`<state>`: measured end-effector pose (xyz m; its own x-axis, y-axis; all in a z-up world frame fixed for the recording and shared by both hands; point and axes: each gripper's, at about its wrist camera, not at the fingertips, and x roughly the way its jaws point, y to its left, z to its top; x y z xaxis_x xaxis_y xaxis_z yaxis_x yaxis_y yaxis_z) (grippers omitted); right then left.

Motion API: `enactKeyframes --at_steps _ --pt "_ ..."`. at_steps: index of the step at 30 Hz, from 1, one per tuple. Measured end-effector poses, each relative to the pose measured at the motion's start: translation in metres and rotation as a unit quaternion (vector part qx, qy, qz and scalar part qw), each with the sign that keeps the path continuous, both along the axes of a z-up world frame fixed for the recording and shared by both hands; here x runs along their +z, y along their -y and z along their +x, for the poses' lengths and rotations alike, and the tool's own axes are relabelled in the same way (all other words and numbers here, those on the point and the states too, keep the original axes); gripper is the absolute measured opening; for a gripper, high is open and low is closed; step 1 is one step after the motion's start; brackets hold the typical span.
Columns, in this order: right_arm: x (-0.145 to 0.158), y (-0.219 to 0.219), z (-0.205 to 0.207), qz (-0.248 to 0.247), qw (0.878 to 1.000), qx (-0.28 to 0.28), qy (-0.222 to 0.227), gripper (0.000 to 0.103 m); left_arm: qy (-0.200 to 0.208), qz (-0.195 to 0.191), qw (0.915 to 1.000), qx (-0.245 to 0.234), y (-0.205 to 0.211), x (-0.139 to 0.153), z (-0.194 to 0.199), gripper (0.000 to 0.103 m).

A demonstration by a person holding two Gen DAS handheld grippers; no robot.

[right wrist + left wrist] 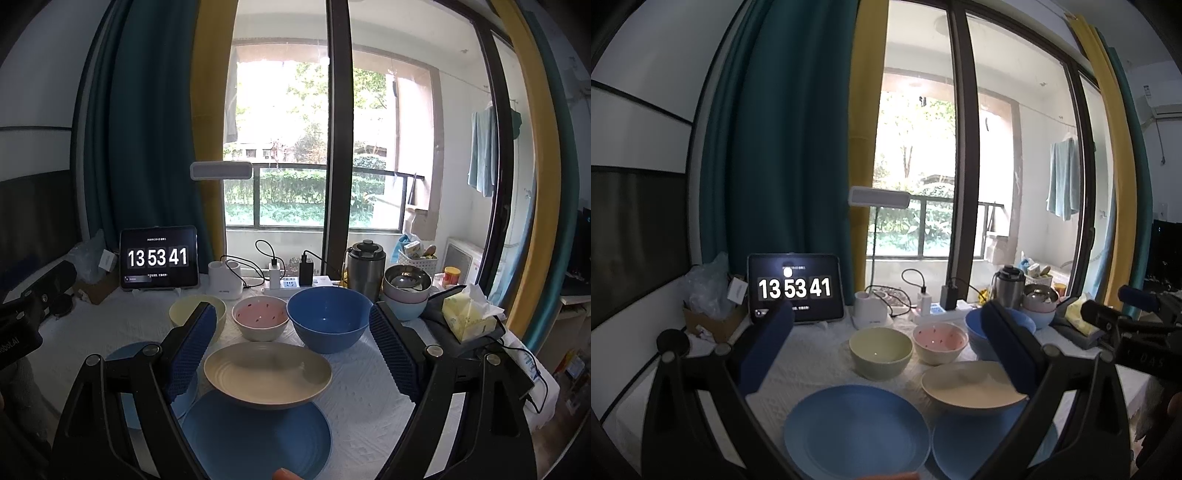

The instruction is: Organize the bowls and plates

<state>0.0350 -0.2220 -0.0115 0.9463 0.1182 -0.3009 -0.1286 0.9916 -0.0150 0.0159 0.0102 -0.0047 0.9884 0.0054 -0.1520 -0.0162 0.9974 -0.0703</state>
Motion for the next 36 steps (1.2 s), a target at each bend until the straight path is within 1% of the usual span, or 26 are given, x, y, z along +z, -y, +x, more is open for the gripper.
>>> enactKeyframes --at_steps 36 --pt "-0.0004 -0.0025 -0.0026 0.003 1.000 -0.004 -0.003 0.087 0.000 0.000 1.0000 0.000 -0.0024 -0.0005 -0.0002 0.102"
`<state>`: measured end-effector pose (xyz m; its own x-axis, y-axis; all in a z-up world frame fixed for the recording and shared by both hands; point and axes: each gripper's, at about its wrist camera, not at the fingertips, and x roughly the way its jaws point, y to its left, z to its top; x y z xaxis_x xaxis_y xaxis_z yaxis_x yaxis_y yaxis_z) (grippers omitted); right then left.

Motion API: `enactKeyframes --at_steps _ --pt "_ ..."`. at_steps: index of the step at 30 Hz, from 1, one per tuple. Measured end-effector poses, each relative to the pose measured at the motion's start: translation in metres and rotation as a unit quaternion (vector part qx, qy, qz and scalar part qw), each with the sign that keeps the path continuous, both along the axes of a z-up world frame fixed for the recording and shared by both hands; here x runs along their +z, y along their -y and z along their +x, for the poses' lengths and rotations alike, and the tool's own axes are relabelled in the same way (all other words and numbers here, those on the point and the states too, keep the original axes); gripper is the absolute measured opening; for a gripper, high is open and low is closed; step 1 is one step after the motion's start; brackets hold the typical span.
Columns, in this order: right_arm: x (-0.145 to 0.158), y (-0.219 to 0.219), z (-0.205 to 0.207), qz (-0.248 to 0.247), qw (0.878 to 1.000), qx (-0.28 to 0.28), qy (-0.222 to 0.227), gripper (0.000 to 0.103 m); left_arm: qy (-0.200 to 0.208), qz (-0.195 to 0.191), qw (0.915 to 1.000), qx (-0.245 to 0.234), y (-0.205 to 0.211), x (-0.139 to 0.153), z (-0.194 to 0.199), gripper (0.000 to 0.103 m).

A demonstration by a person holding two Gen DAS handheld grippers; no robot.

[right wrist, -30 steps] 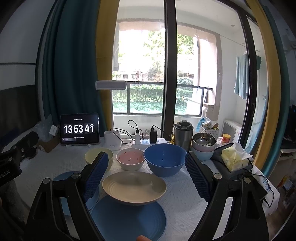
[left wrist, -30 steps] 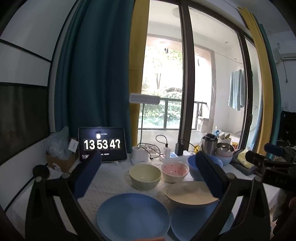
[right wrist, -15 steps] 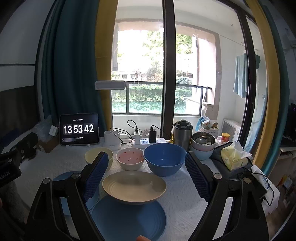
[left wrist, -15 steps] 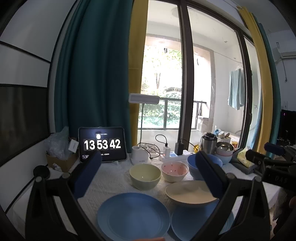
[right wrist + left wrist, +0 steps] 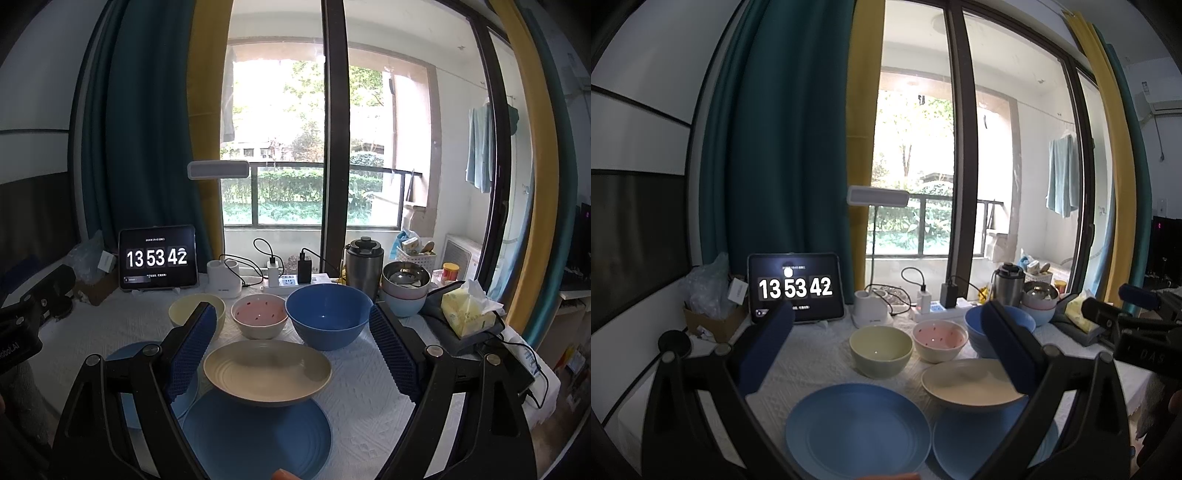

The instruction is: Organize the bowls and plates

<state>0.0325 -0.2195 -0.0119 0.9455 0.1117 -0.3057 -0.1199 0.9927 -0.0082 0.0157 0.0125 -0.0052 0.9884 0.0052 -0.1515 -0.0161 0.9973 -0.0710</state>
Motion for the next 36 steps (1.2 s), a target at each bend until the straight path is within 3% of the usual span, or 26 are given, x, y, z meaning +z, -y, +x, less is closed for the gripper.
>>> enactKeyframes --at_steps 21,36 --pt "-0.007 0.004 0.015 0.008 1.000 -0.003 -0.014 0.087 -0.018 0.009 0.9998 -0.003 0.004 -0.003 0.013 0.102" --pt "-0.032 0.023 0.058 0.029 0.998 -0.007 -0.059 0.087 -0.091 0.022 0.9955 -0.016 0.030 -0.025 0.067 0.102"
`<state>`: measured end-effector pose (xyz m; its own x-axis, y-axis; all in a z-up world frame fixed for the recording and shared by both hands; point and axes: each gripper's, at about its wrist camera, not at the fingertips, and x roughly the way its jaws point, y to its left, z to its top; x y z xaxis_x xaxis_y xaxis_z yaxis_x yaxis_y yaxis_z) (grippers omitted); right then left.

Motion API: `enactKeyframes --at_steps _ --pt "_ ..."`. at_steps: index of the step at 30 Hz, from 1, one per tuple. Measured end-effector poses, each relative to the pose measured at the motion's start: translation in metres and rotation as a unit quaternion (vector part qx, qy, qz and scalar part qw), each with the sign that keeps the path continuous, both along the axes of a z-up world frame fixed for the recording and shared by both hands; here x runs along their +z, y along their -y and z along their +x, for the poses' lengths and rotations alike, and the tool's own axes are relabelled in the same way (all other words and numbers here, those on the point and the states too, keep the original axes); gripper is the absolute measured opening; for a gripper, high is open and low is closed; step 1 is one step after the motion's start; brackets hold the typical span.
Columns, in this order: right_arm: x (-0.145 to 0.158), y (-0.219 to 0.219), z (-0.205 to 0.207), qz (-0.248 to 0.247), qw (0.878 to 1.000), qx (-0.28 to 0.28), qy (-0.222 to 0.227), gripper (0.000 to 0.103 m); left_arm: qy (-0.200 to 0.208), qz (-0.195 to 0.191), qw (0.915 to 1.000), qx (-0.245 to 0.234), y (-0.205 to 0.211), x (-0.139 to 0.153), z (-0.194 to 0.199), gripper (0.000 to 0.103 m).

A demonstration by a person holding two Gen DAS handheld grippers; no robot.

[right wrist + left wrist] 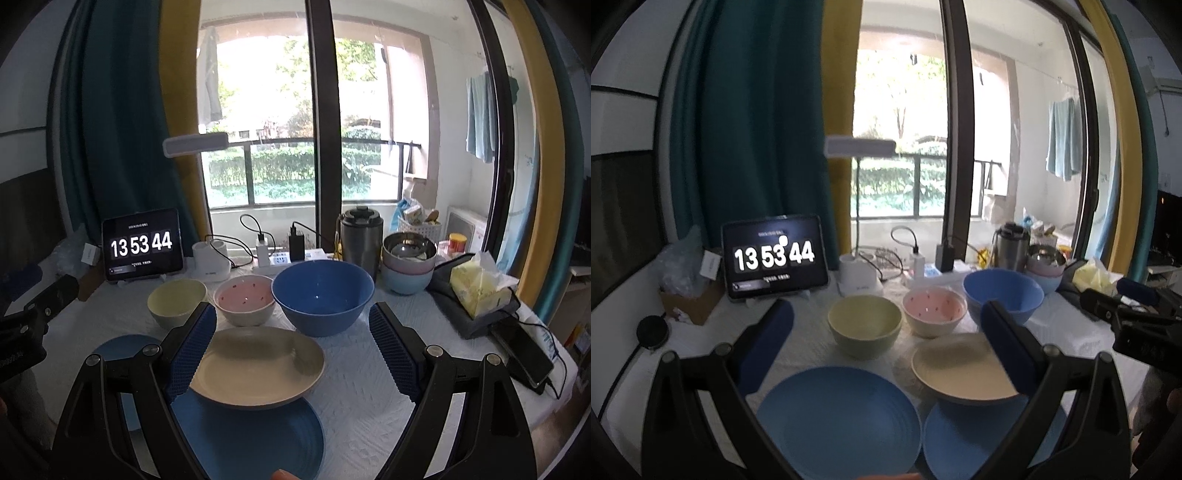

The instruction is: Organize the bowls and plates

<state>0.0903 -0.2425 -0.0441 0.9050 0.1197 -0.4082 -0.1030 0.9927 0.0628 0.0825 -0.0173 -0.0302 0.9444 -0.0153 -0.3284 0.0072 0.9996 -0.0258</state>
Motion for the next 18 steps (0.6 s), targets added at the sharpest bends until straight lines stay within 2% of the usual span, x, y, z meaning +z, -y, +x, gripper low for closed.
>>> enactKeyframes --at_steps 8,18 --pt "-0.025 0.005 0.026 0.007 0.999 0.003 -0.040 0.087 -0.067 -0.001 0.9977 -0.012 0.014 -0.028 0.033 0.102" --pt "-0.052 0.017 0.057 0.017 0.996 -0.008 -0.087 0.087 -0.136 0.006 0.9902 -0.033 0.033 -0.061 0.072 0.102"
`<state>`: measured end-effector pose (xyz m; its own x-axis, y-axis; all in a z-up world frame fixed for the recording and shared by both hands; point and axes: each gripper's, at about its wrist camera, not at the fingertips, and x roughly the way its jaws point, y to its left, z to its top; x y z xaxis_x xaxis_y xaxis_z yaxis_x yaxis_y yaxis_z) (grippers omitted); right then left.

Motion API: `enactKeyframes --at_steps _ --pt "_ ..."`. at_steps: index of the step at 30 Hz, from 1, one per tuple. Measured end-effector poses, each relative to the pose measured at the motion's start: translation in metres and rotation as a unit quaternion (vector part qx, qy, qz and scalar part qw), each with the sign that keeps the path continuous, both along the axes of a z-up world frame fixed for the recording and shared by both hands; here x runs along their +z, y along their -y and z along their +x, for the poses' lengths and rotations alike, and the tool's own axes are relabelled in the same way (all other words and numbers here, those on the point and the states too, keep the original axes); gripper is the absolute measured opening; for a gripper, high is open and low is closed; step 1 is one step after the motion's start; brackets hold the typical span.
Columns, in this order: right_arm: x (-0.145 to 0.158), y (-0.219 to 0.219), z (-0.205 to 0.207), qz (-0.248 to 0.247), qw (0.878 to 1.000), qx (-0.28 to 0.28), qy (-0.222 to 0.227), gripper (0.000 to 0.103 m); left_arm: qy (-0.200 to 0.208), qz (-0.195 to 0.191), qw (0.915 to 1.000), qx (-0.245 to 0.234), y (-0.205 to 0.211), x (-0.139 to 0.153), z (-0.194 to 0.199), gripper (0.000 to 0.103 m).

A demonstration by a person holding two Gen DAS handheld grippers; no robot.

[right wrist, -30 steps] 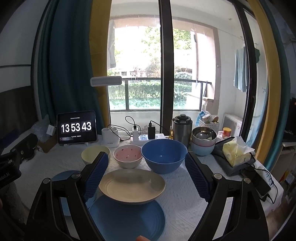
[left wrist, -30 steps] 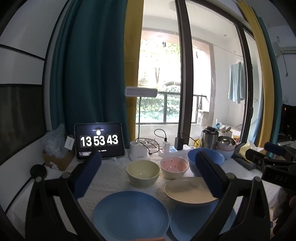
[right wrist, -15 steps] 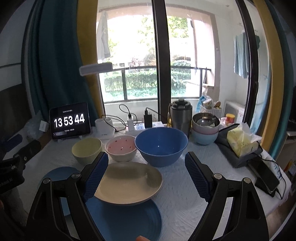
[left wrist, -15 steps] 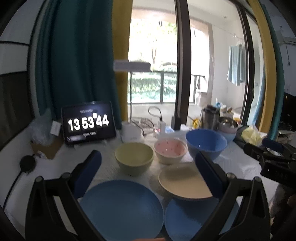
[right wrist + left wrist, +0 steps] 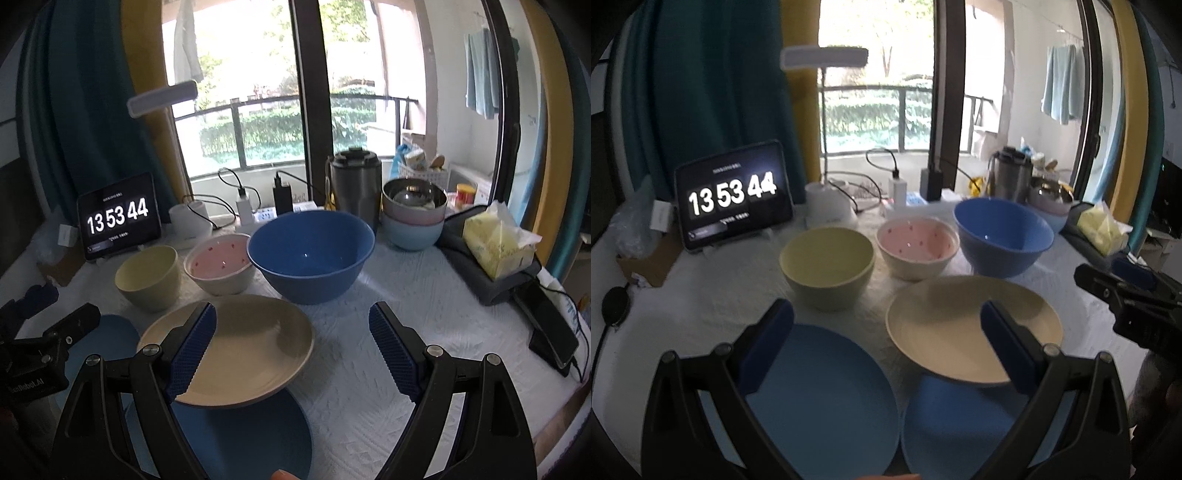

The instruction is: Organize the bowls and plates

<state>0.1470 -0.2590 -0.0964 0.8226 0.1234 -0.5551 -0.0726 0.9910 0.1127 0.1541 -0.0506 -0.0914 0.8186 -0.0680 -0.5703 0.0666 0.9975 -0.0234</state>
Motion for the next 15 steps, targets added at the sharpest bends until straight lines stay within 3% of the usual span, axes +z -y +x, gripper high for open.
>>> enactKeyframes --at_steps 15 --pt "-0.039 0.005 0.039 0.009 0.997 -0.001 -0.073 0.087 -0.083 -0.001 0.9962 -0.026 0.012 -0.045 0.048 0.102"
